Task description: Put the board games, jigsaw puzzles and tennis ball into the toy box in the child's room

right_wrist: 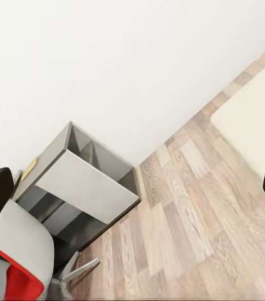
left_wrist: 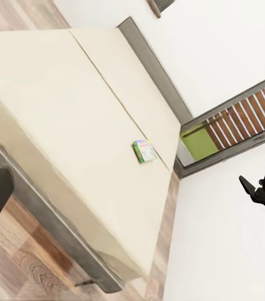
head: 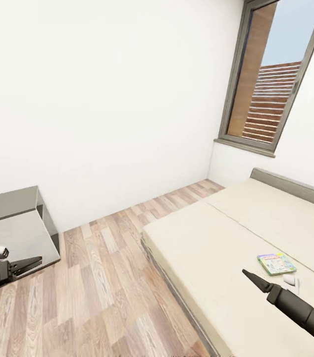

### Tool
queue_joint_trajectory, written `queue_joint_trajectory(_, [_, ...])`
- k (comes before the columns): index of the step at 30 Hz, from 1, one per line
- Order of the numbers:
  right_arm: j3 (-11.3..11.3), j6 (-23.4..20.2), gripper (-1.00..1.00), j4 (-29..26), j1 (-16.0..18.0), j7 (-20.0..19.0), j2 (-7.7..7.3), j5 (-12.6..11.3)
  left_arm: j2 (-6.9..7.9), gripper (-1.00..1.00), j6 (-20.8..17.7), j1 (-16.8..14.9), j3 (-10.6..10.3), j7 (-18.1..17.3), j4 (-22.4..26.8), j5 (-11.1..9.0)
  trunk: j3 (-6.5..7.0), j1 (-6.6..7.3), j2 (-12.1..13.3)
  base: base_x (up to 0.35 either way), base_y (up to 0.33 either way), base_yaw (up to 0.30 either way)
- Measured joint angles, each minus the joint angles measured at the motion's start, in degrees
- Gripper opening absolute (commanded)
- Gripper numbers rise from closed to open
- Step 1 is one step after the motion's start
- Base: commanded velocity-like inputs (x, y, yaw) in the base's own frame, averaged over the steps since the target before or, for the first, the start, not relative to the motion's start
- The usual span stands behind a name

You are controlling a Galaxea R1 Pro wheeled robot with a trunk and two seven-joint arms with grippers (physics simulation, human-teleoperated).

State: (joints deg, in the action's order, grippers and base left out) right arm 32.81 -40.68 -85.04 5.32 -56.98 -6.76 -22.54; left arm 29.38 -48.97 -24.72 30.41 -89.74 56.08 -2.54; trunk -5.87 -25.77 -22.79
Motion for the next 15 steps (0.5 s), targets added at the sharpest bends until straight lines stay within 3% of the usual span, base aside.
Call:
queue_joint_trajectory(9, [0.0,0.0,1.00,0.0,0.0,0.0,-0.05,0.0,0.03,1.00,-0.1,0.0,0.0,0.0,0.0,0.0,-0.52,0.00,0.0,-0.201,-0.067,0.237])
queue_joint_trajectory(15, [0.0,0.0,1.00,0.0,0.0,0.0,-0.04,0.0,0.02,1.00,-0.1,0.0,0.0,0.0,0.0,0.0,-0.85,0.01,0.0,-0.080,-0.033,0.212])
